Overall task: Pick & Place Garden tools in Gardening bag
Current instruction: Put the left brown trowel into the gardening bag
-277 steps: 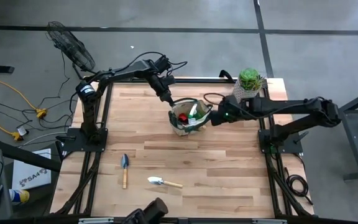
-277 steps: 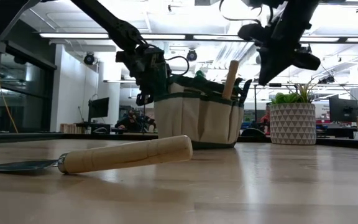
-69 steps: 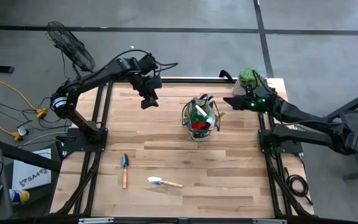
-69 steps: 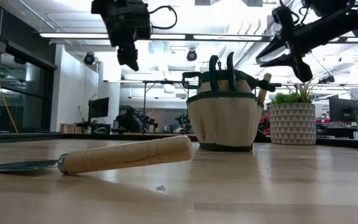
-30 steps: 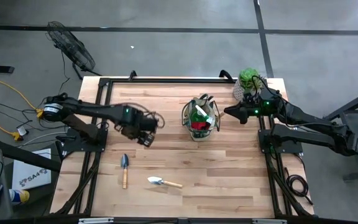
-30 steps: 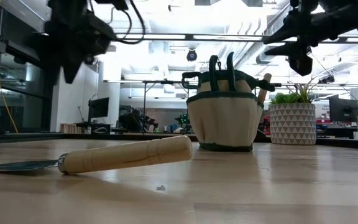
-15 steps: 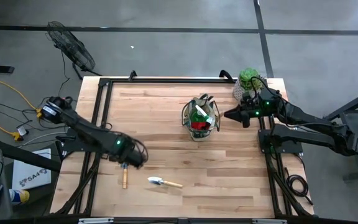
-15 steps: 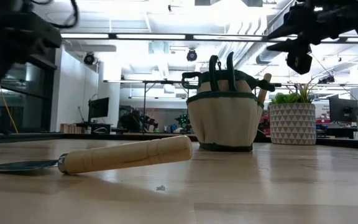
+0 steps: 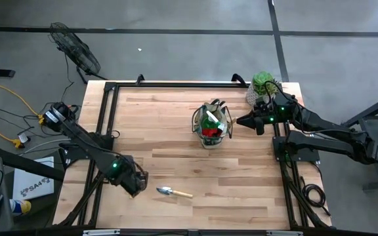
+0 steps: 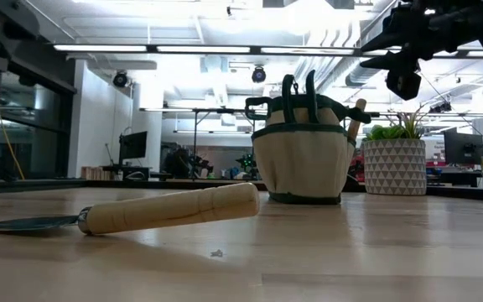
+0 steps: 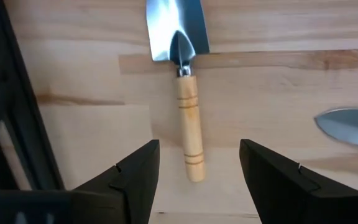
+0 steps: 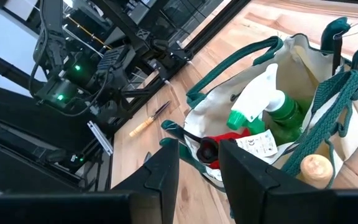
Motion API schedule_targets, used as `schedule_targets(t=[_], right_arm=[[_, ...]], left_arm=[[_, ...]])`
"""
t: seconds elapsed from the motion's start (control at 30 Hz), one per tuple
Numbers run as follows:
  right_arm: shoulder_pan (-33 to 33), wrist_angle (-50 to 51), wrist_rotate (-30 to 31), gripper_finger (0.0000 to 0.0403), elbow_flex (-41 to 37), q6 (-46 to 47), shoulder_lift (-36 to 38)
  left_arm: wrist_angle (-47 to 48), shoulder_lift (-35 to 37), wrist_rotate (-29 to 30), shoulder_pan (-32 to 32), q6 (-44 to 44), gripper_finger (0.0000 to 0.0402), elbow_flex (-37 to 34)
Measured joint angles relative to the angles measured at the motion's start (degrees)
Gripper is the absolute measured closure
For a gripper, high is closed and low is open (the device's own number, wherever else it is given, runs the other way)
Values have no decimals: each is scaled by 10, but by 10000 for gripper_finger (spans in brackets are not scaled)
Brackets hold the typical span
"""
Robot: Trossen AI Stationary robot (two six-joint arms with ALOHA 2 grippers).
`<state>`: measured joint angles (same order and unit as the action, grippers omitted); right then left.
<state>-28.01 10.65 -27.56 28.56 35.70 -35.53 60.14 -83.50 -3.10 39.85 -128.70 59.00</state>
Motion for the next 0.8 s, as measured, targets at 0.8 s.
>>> schedule_targets(t=[0.8], right_arm=[[0,13,-16,298,0,0,0]], left_arm=[[-110,-144,-51,41,-42,187,0]])
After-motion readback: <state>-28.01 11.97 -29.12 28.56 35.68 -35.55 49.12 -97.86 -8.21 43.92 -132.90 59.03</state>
